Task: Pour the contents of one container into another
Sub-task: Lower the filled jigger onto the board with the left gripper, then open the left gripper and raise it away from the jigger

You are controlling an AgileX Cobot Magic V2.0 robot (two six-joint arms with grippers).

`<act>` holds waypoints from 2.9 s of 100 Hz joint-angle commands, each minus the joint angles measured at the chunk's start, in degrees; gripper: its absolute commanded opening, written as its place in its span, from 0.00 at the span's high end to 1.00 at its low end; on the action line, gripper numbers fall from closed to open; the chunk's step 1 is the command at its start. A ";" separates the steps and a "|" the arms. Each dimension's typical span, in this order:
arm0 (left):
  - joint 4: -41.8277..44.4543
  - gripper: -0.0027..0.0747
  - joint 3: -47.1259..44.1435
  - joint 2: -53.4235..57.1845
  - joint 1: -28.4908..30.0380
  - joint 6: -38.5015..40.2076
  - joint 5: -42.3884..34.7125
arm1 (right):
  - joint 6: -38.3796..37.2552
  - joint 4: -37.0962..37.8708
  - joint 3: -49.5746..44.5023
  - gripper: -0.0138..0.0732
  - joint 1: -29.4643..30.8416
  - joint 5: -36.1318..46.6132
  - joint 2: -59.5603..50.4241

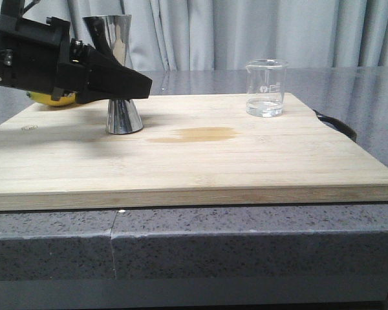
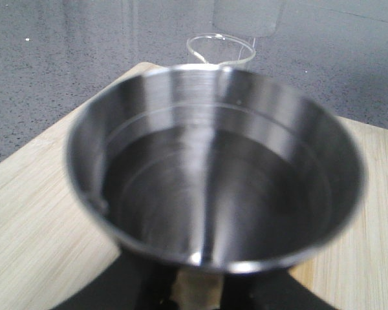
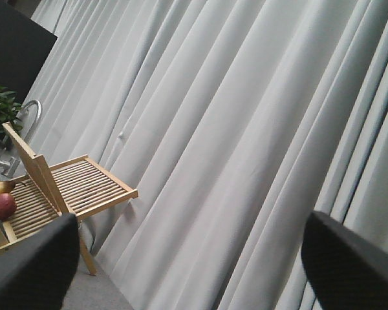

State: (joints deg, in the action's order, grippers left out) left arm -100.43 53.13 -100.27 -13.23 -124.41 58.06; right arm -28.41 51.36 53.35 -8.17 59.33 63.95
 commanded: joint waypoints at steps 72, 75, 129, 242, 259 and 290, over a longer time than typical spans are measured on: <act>-0.91 0.46 1.10 2.05 0.07 0.15 3.12 | 0.30 -3.36 1.74 0.12 -0.06 1.68 -1.24; -0.91 0.45 1.10 2.05 0.07 0.15 3.12 | 0.30 -3.36 1.74 0.12 -0.06 1.68 -1.24; 3.34 0.43 1.21 4.81 5.64 3.28 7.59 | 0.30 -3.36 1.74 0.12 -0.06 1.68 -1.24; -4.31 0.44 3.57 48.15 31.12 21.94 -21.76 | 0.30 -5.89 1.74 0.12 5.54 -52.25 -16.81; -3.48 0.44 1.92 56.63 30.00 23.80 -24.06 | 0.30 -5.89 1.74 0.12 5.54 -60.55 -23.05; -0.96 0.44 -11.54 72.63 29.71 30.56 -28.24 | 0.30 -5.89 -5.58 0.12 5.54 -61.84 -37.98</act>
State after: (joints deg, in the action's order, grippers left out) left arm -99.54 44.46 -31.07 16.92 -95.54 31.81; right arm -28.41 45.34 49.04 -2.92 -3.74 29.31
